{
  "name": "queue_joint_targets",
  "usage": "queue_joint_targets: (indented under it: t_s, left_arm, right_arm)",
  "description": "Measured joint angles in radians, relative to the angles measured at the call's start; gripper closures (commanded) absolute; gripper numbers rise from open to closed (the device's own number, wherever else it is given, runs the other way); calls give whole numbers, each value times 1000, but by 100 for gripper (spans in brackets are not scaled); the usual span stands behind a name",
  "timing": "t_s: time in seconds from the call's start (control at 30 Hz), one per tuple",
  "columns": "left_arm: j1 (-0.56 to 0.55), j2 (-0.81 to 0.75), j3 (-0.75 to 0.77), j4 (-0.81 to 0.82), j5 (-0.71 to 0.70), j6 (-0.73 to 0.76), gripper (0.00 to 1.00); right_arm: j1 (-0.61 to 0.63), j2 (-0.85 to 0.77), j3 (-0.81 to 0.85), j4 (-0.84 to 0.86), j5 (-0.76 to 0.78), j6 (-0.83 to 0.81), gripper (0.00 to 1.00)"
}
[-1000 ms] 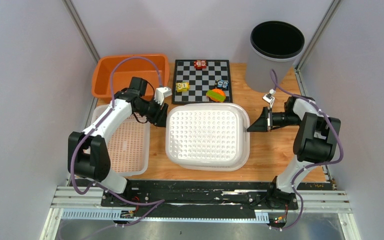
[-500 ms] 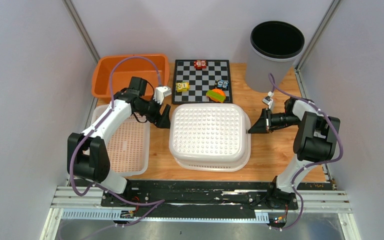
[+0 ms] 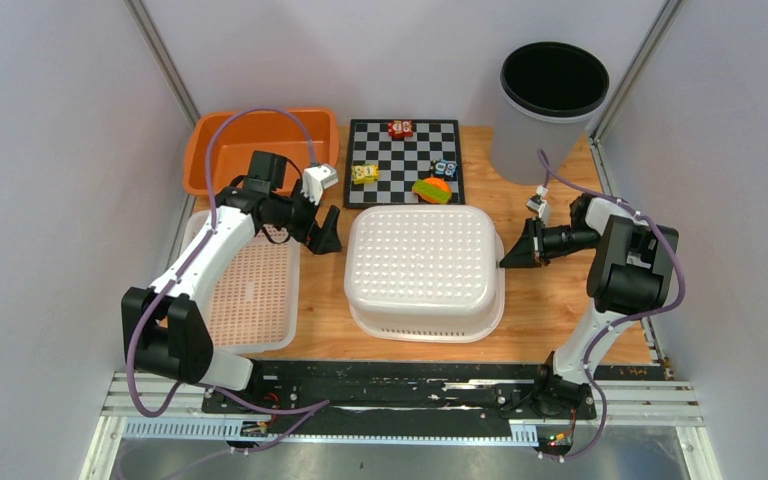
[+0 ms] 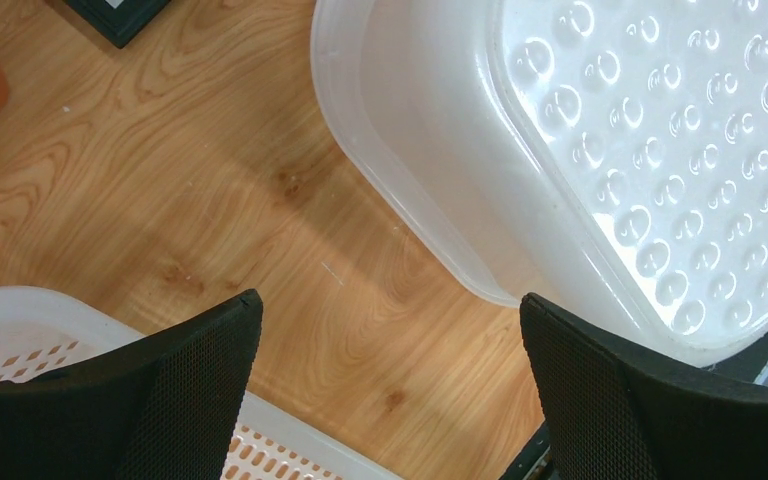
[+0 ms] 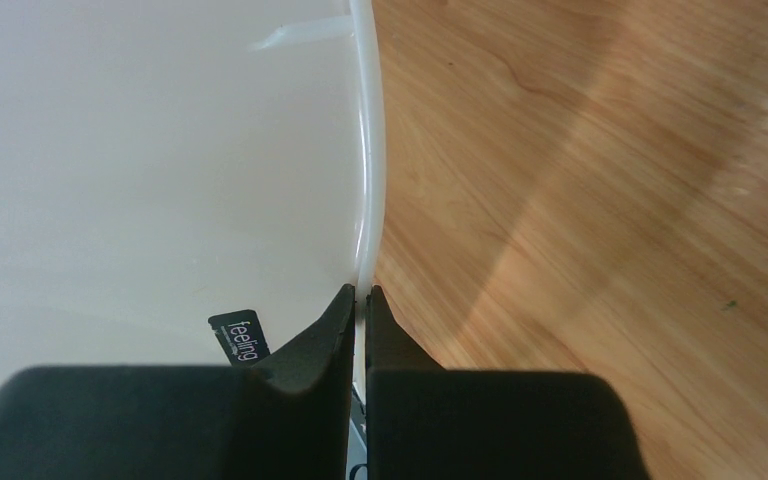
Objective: Turn the large container upside down
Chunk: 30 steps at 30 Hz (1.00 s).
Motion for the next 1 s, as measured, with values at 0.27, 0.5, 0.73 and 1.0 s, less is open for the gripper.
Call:
queue_joint_targets:
  t_s: [0.27, 0.5, 0.73, 1.0]
  left_arm:
    - [0, -13, -14, 10, 0, 0, 0]
    - [0, -17, -19, 15, 0, 1, 0]
    - [0, -33, -23, 21, 2, 2, 0]
    - [0, -34, -30, 20, 25, 18, 0]
  right_arm:
    - [-12, 40, 34, 19, 50, 19, 86]
    - [-15, 40, 36, 48, 93, 29, 77]
    - [-17, 40, 46, 60, 125, 50, 69]
    - [-32, -77, 52, 99, 217, 70, 43]
